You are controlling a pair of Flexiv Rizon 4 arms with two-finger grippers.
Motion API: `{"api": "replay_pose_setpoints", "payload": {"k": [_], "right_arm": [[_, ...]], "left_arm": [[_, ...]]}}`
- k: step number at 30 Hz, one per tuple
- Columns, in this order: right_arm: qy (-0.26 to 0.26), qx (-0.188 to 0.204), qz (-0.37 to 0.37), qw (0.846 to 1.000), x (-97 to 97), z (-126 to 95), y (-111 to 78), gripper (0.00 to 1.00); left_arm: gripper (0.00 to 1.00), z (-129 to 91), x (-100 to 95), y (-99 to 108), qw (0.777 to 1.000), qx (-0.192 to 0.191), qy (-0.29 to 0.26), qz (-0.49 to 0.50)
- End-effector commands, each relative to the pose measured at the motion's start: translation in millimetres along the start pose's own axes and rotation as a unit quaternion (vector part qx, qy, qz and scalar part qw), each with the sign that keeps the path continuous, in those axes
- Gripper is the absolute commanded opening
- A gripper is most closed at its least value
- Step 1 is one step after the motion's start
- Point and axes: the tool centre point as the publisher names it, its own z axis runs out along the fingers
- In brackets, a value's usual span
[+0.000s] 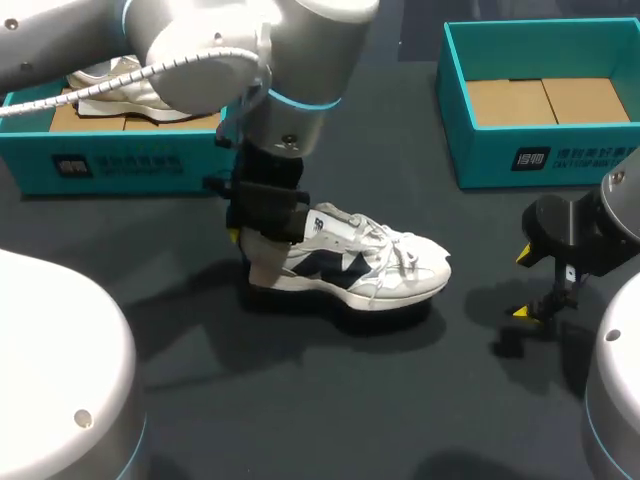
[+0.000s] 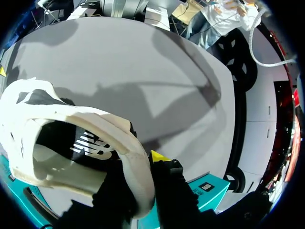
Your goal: Take the shoe out of the shoebox, open the shoe tongue, remove and reinsert the insole, then place the shoe into the shoebox
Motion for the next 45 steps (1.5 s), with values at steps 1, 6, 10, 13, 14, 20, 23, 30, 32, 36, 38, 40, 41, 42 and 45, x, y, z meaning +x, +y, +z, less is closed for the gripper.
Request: {"api": "replay_pose_setpoints", "payload": {"k": [1,6,10,13,14,20,23,30,32,36,38,40,41,42,45], "right_arm": [[-0.002,0.000,0.000,1.000,2.1,-0.6,-0.5,1.00],[-0.002,0.000,0.000,1.000,2.1,-0.6,-0.5,1.00],[-0.002,0.000,0.000,1.000,2.1,-0.6,-0.5,1.00],[-0.002,0.000,0.000,1.000,2.1,-0.6,-0.5,1.00],[-0.002,0.000,0.000,1.000,2.1,-0.6,-0.5,1.00],[-0.002,0.000,0.000,1.000,2.1,-0.6,-0.5,1.00],[-0.002,0.000,0.000,1.000,2.1,-0.6,-0.5,1.00],[-0.002,0.000,0.000,1.000,2.1,-0.6,-0.5,1.00],[-0.002,0.000,0.000,1.000,2.1,-0.6,-0.5,1.00],[-0.002,0.000,0.000,1.000,2.1,-0.6,-0.5,1.00],[-0.002,0.000,0.000,1.000,2.1,-0.6,-0.5,1.00],[-0.002,0.000,0.000,1.000,2.1,-0.6,-0.5,1.00],[-0.002,0.000,0.000,1.000,2.1,-0.6,-0.5,1.00],[-0.002,0.000,0.000,1.000,2.1,-0.6,-0.5,1.00],[-0.002,0.000,0.000,1.000,2.1,-0.6,-0.5,1.00]], "left_arm": [[0.00,-2.4,-0.7,1.2,1.000,0.000,0.001,0.000],[0.00,-0.9,-0.8,1.7,1.000,0.007,-0.003,0.004],[0.00,12.0,-10.8,-9.3,1.000,-0.005,0.019,-0.002],[0.00,23.6,-22.3,-11.4,1.000,0.004,0.026,-0.015],[0.00,26.8,-25.1,-13.3,0.999,-0.001,0.030,-0.020],[0.00,41.4,-38.2,-18.0,0.999,-0.008,0.036,-0.036],[0.00,45.7,-42.5,-19.0,0.998,-0.014,0.035,-0.043],[0.00,54.1,-50.8,-21.7,0.997,-0.035,0.028,-0.057],[0.00,56.2,-51.8,-21.5,0.997,-0.042,0.026,-0.062],[0.00,61.4,-54.4,-22.9,0.997,-0.047,0.024,-0.062],[0.00,63.2,-55.4,-23.9,0.996,-0.050,0.026,-0.064],[0.00,64.5,-56.1,-25.3,0.996,-0.053,0.024,-0.066],[0.00,65.1,-56.3,-26.2,0.996,-0.055,0.024,-0.066],[0.00,66.0,-56.7,-27.1,0.996,-0.055,0.024,-0.065],[0.00,68.5,-57.5,-29.4,0.996,-0.062,0.023,-0.062]]}}
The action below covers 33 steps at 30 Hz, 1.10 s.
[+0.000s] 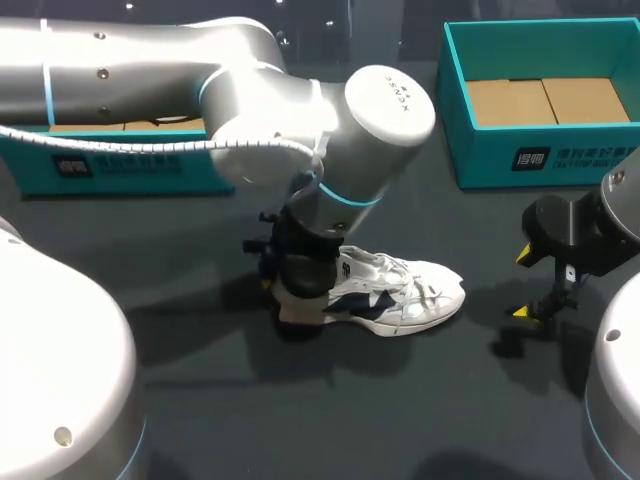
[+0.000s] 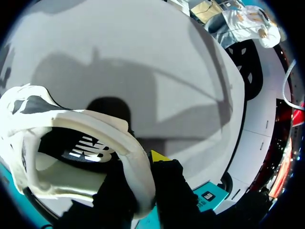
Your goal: Take the shoe out of the shoebox, open the shoe tongue, remove and reinsert the insole, then place the shoe into the shoebox
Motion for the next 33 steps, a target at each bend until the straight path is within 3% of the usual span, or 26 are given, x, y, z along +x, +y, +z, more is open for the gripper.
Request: {"api": "replay_pose_setpoints", "payload": {"k": [1,3,5,8,9,10,16,24,29,31,32,33], "right_arm": [[-0.002,0.000,0.000,1.000,2.1,-0.6,-0.5,1.00],[-0.002,0.000,0.000,1.000,2.1,-0.6,-0.5,1.00],[-0.002,0.000,0.000,1.000,2.1,-0.6,-0.5,1.00],[-0.002,0.000,0.000,1.000,2.1,-0.6,-0.5,1.00],[-0.002,0.000,0.000,1.000,2.1,-0.6,-0.5,1.00],[-0.002,0.000,0.000,1.000,2.1,-0.6,-0.5,1.00],[-0.002,0.000,0.000,1.000,2.1,-0.6,-0.5,1.00],[-0.002,0.000,0.000,1.000,2.1,-0.6,-0.5,1.00],[-0.002,0.000,0.000,1.000,2.1,-0.6,-0.5,1.00],[-0.002,0.000,0.000,1.000,2.1,-0.6,-0.5,1.00],[-0.002,0.000,0.000,1.000,2.1,-0.6,-0.5,1.00],[-0.002,0.000,0.000,1.000,2.1,-0.6,-0.5,1.00]], "left_arm": [[0.00,3.5,-0.8,-6.0,1.000,-0.011,-0.005,0.004],[0.04,4.3,-0.7,-7.1,1.000,-0.014,-0.006,0.006],[0.40,4.3,0.1,-8.2,1.000,-0.022,-0.012,0.009],[0.55,1.7,3.0,-7.6,0.999,-0.028,-0.020,0.008],[0.74,0.5,4.3,-6.7,0.999,-0.030,-0.021,0.006],[0.84,-0.9,5.6,-6.1,0.999,-0.032,-0.025,0.005],[0.99,-18.1,18.1,-4.3,0.998,-0.038,-0.048,0.003],[1.00,-56.3,48.9,-2.8,0.991,-0.032,-0.125,-0.028],[1.00,-72.4,79.3,-1.5,0.971,0.015,-0.224,-0.077],[1.00,-72.7,92.4,-1.3,0.954,0.057,-0.275,-0.105],[1.00,-70.6,100.7,0.5,0.942,0.098,-0.300,-0.118],[1.00,-70.6,100.7,0.5,0.942,0.098,-0.300,-0.118]]}}
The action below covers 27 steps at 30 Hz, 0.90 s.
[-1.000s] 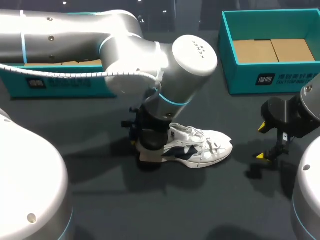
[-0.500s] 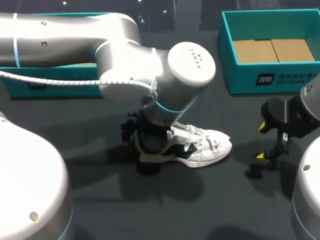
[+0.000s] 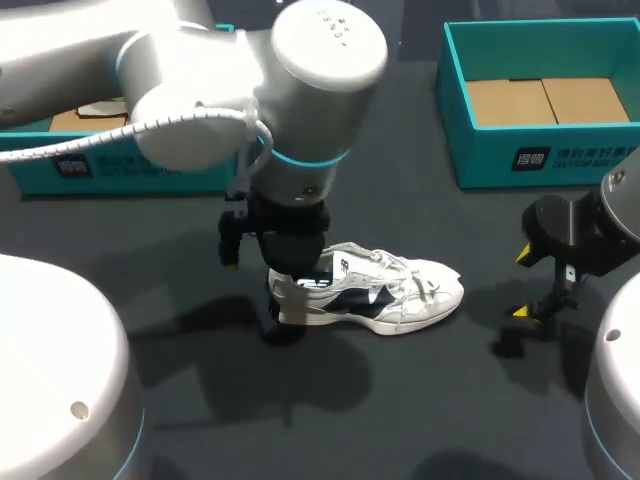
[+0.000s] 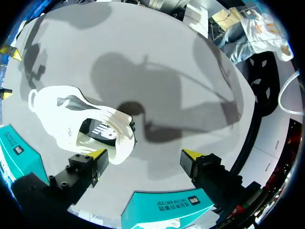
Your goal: Take the shoe out of the shoebox, open the shoe tongue, remove and reinsert the insole, then place the shoe into the shoebox
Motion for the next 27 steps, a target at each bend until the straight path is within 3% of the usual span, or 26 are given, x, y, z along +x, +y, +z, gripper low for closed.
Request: {"api": "replay_pose_setpoints", "payload": {"k": [1,12,18,21,27], "right_arm": [[-0.002,0.000,0.000,1.000,2.1,-0.6,-0.5,1.00],[-0.002,0.000,0.000,1.000,2.1,-0.6,-0.5,1.00],[-0.002,0.000,0.000,1.000,2.1,-0.6,-0.5,1.00],[-0.002,0.000,0.000,1.000,2.1,-0.6,-0.5,1.00],[-0.002,0.000,0.000,1.000,2.1,-0.6,-0.5,1.00]], "left_arm": [[1.00,-5.4,58.0,13.7,0.973,0.099,-0.201,-0.049],[1.00,-3.0,62.0,14.0,0.972,0.090,-0.208,-0.068],[1.00,23.9,96.1,26.5,0.929,0.148,-0.294,-0.168],[1.00,32.8,113.8,33.2,0.889,0.204,-0.352,-0.210],[1.00,32.8,113.8,33.2,0.889,0.204,-0.352,-0.210]]}}
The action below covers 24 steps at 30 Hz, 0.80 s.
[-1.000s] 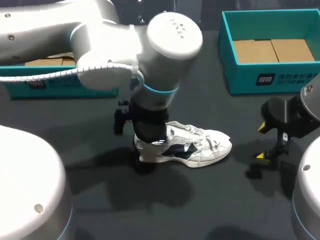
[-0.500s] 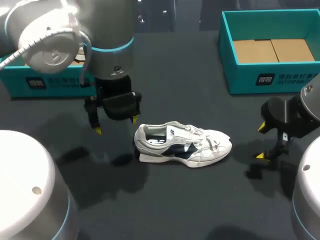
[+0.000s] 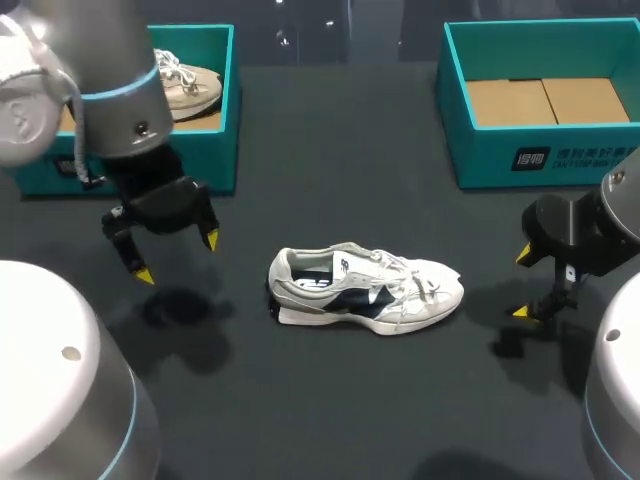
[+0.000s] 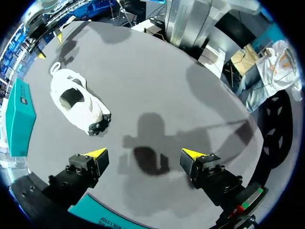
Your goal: Take the shoe out of the shoebox, open the shoe tongue, remove and reinsert the insole, then place the shoe into the shoebox
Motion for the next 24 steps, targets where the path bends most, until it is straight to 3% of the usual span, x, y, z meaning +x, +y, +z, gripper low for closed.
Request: {"api": "replay_pose_setpoints", "payload": {"k": [1,6,9,16,24], "right_arm": [[-0.002,0.000,0.000,1.000,2.1,-0.6,-0.5,1.00],[-0.002,0.000,0.000,1.000,2.1,-0.6,-0.5,1.00],[-0.002,0.000,0.000,1.000,2.1,-0.6,-0.5,1.00],[-0.002,0.000,0.000,1.000,2.1,-0.6,-0.5,1.00],[-0.002,0.000,0.000,1.000,2.1,-0.6,-0.5,1.00]], "left_arm": [[1.00,1.5,8.9,7.3,0.960,0.049,-0.274,-0.012],[1.00,6.7,9.5,10.4,0.958,0.055,-0.281,-0.026],[1.00,22.3,12.5,19.5,0.939,0.110,-0.321,-0.051],[1.00,48.8,15.9,38.0,0.901,0.165,-0.390,-0.095],[1.00,48.8,15.9,38.0,0.901,0.165,-0.390,-0.095]]}}
